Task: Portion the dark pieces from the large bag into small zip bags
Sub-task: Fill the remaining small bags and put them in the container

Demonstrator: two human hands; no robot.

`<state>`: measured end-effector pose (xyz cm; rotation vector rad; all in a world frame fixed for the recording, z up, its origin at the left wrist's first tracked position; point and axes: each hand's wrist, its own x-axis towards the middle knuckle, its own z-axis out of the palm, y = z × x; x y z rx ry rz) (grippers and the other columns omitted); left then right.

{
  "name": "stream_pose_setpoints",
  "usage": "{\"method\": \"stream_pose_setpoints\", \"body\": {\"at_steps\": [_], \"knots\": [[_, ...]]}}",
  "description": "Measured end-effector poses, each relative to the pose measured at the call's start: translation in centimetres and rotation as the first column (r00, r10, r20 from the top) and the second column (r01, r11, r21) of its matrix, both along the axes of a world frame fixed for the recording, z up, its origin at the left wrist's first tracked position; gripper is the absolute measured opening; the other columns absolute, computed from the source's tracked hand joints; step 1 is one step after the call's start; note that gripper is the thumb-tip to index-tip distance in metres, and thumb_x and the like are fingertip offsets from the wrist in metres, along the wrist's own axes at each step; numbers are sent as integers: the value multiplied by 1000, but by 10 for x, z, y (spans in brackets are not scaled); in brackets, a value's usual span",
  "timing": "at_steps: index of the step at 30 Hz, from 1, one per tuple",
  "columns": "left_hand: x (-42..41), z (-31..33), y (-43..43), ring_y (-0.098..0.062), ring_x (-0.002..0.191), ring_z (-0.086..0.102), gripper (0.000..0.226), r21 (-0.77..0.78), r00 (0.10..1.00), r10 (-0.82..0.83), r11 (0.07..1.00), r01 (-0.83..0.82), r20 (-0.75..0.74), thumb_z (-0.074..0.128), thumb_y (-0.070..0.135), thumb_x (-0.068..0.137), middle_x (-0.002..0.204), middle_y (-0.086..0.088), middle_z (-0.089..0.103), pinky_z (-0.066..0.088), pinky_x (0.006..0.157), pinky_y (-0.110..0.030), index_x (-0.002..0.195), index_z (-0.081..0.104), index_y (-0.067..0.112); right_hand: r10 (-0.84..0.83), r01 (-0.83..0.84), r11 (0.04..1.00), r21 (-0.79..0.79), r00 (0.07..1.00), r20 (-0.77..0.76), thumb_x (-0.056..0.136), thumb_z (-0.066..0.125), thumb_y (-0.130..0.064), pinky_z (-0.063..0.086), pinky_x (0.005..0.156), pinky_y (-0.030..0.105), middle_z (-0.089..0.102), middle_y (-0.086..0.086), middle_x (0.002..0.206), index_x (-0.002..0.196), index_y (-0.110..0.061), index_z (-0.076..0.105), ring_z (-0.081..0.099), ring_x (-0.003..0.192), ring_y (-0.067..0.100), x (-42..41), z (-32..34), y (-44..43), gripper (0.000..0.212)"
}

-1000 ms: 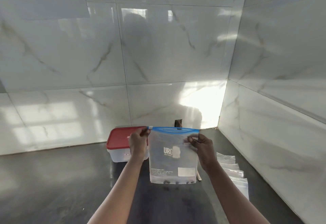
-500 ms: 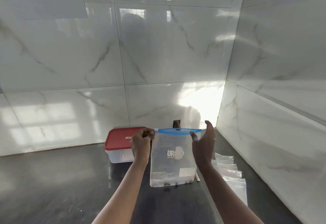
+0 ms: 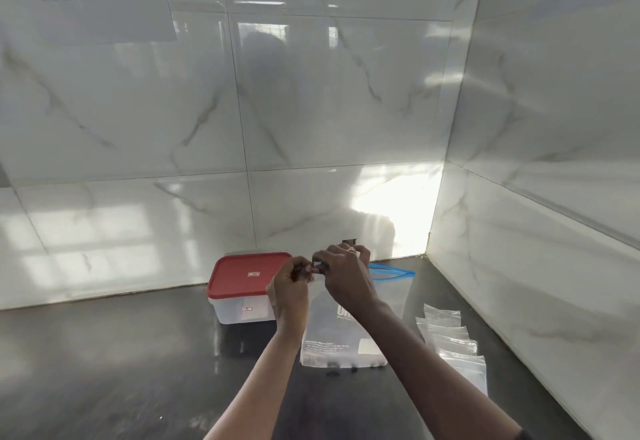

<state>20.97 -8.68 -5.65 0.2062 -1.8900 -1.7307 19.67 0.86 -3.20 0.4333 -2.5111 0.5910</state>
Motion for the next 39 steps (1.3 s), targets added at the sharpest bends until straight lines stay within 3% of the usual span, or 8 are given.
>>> {"method": "stream_pose_setpoints", "body": {"at_steps": [7,18,21,24,27,31,35,39], "knots": [[-7,3,7,-13,65,43,35,-196,997,32,980,-44,-66,42,-22,75,67,3,52,31,55,-13,77,58,10,-24,27,997,77,999,-47,80,58,-15,25,99,38,71,-7,93,91,-26,73,57,104,16,-1,17,2,22],[-31,11,-30,-16,68,46,30,-54,986,154,986,-157,-69,43,-13,82,66,5,50,35,64,-25,77,55,14,-254,212,940,267,958,132,89,51,-16,40,83,29,71,-5,103,101,-27,72,58,101,21,-12,38,80,26],[-35,11,-25,-13,66,45,33,-52,990,116,991,-120,-82,42,-13,81,65,7,50,35,63,-22,74,54,17,-267,252,963,93,933,242,83,50,-5,39,71,25,68,-9,89,85,-24,72,58,89,19,-19,35,93,29],[-37,9,-19,-9,65,43,39,6,996,59,998,-59,-73,40,-12,83,66,7,48,34,63,-22,71,50,24,-113,232,908,-349,937,329,83,62,-5,45,67,24,63,-6,77,75,-23,67,59,78,18,-27,20,99,21],[-39,2,-19,-10,65,43,35,68,1000,-7,998,8,-9,39,-8,88,69,6,48,35,64,-25,74,49,23,83,210,779,-591,899,429,77,75,-8,45,65,13,65,2,90,107,-13,63,63,82,18,-29,-7,105,33],[-38,-16,-27,-16,79,52,22,75,995,-73,995,68,71,44,11,96,87,7,57,40,68,-32,94,50,31,233,287,727,-624,751,618,81,71,-7,39,56,17,63,3,107,125,-15,54,60,87,15,-31,-49,97,47],[-34,-35,-35,-18,110,52,45,1,966,-166,986,169,197,56,32,92,120,0,54,44,94,-40,133,39,22,227,340,704,-623,724,652,84,65,-1,33,43,11,62,-1,83,94,-14,64,51,63,6,-36,-73,82,16],[-38,-54,-47,-22,104,61,28,-35,938,-192,977,211,287,62,21,89,108,-1,66,44,84,-34,113,51,13,217,340,700,-627,736,641,82,64,6,30,36,6,53,0,67,73,-16,56,44,54,8,-45,-83,75,25]]}}
